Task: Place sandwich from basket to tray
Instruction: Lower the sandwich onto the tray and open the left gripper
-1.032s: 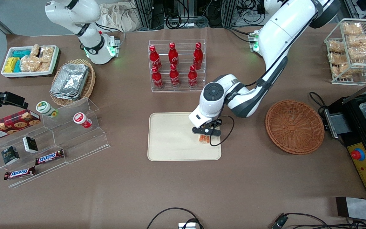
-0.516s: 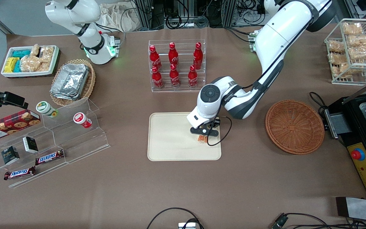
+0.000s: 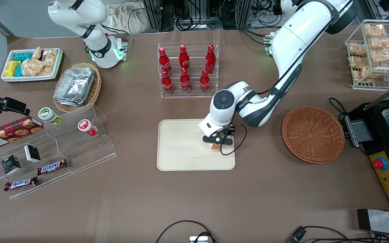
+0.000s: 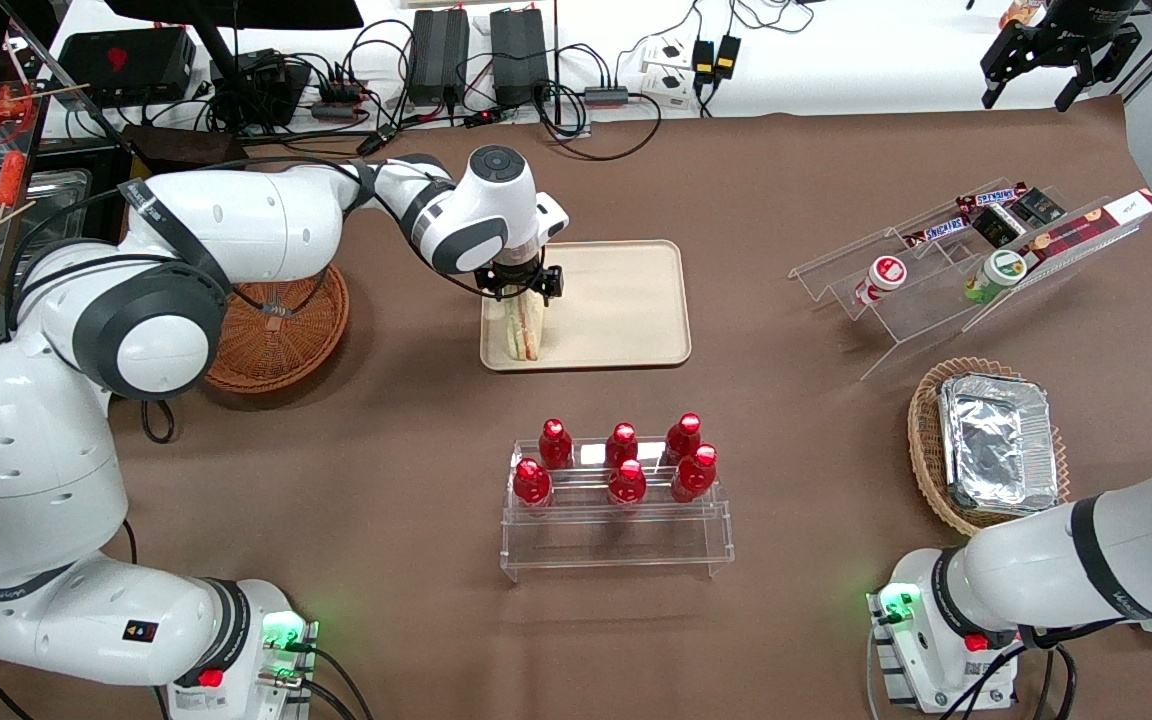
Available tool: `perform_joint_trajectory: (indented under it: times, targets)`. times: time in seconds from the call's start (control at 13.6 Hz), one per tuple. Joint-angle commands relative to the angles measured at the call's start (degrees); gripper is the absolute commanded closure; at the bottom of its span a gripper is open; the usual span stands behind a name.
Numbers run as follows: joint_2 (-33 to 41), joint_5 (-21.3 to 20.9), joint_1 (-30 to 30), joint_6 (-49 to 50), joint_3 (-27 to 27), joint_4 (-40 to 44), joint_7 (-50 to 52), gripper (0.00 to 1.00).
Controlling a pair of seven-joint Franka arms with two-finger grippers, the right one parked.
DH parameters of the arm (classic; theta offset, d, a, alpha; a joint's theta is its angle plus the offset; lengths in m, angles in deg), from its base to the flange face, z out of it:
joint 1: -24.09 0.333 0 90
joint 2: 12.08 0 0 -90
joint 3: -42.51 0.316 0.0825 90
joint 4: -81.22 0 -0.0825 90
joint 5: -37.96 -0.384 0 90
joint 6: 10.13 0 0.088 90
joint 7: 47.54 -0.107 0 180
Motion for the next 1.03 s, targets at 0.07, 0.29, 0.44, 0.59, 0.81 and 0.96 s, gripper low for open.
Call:
perform_joint_trajectory:
  times: [0.07,0.29,0.44,0.59,0.81,0.96]
  targets:
    - [0.2,-1.1,1.1,0.8,0.1,1.2,0.9,0.10]
    - [1.9,-0.9,2.2,0.9,0.1,1.3,1.4,0.10]
    - [3.7,-0.4,3.2,1.6,0.1,1.3,1.6,0.10]
    - [5.4,0.0,4.2,2.6,0.1,1.3,1.6,0.10]
    - [6.1,0.0,5.0,2.8,0.1,1.7,1.7,0.10]
    - [6.9,0.0,5.4,3.1,0.1,2.0,1.8,0.07]
